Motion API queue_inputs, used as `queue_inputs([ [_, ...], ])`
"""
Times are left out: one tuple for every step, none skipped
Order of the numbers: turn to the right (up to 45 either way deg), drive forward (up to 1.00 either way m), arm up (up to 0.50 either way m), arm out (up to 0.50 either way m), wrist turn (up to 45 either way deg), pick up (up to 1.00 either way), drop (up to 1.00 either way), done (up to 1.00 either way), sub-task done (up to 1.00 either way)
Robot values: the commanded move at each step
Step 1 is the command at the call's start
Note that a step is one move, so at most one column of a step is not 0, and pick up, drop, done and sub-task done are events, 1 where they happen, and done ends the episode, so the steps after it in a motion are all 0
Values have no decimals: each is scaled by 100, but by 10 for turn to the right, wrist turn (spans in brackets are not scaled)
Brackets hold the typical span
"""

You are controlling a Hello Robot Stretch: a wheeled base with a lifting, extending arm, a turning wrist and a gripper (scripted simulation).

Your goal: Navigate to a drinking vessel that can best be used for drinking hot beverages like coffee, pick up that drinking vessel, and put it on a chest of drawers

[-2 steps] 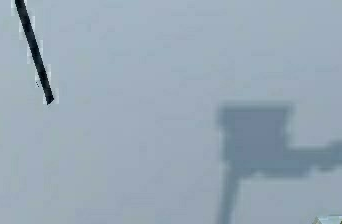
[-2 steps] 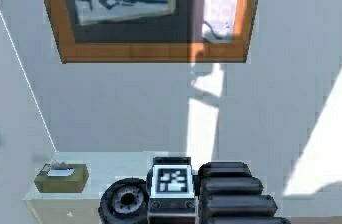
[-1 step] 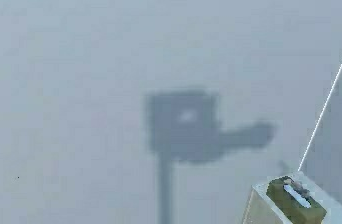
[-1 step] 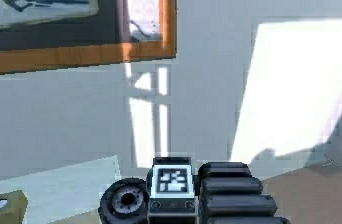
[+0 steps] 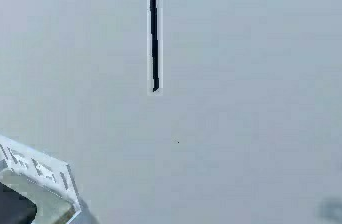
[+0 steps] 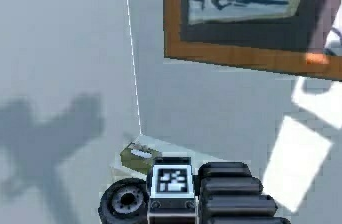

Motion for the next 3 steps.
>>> queue_inputs([
  [-450,0,0,0,0,0,0,0,0],
  [-450,0,0,0,0,0,0,0,0],
  [-60,0,0,0,0,0,0,0,0],
])
